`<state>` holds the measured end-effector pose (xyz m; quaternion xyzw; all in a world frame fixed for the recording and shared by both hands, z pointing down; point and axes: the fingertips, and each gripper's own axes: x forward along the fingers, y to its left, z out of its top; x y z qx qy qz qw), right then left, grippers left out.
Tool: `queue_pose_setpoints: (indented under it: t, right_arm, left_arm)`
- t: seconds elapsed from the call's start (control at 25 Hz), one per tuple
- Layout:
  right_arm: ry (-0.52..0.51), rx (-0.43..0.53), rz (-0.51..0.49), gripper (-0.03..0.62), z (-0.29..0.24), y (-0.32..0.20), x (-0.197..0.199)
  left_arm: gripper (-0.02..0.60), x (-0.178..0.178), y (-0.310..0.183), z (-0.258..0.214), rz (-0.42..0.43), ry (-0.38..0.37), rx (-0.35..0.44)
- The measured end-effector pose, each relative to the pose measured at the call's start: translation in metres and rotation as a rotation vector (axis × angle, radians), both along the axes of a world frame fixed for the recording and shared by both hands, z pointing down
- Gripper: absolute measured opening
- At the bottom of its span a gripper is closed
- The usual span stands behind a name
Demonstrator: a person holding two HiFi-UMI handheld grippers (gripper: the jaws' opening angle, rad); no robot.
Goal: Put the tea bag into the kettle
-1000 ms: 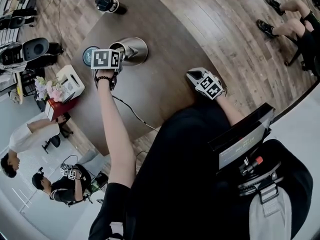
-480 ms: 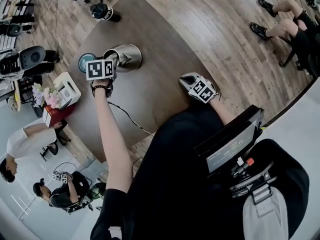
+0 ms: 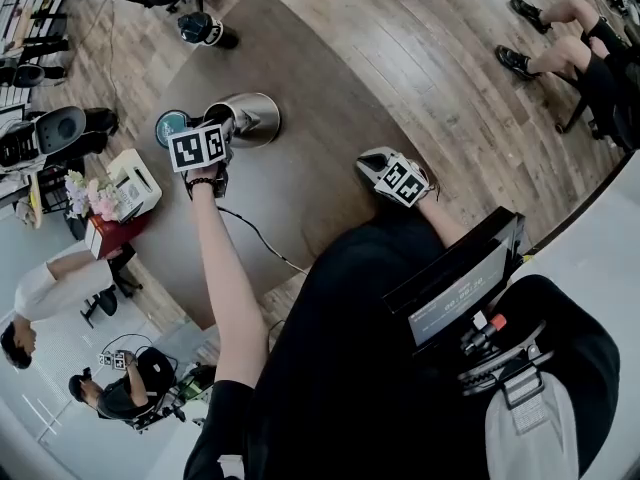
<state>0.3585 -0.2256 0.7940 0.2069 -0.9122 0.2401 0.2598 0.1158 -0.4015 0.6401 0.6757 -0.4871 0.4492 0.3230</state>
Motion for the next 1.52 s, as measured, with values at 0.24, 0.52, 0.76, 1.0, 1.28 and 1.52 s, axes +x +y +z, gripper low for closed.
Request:
queue_pose_setpoints:
  t: [0.24,0.52,0.76,1.0,1.28,1.52]
  right_arm:
    - [0.013,-0.002,-0.009,0.008,0.0,0.006,0.002]
    - [0.031,0.014,-0.023,0.008,0.004,0.007,0.0]
    - [0.075,0.008,-0.072,0.008,0.009,0.014,0.001]
    - [0.124,0.0,-0.093,0.008,0.014,0.016,0.001]
    - [0.146,-0.044,-0.056,0.008,0.014,0.01,0.001]
    - [0.051,0.066,-0.092,0.008,-0.042,0.017,-0.04]
  left_arm:
    - [0.129,0.0,0.003,-0.006,-0.01,-0.016,0.039]
    - [0.129,0.003,0.016,-0.029,-0.03,-0.013,0.263]
    - [0.127,0.008,0.054,-0.05,-0.049,0.005,0.404]
    - [0.068,0.002,0.099,-0.053,-0.045,-0.023,0.467]
    - [0.012,-0.009,0.152,-0.051,-0.078,0.007,0.532]
    - [0.006,0.003,0.198,-0.079,-0.043,0.11,0.67]
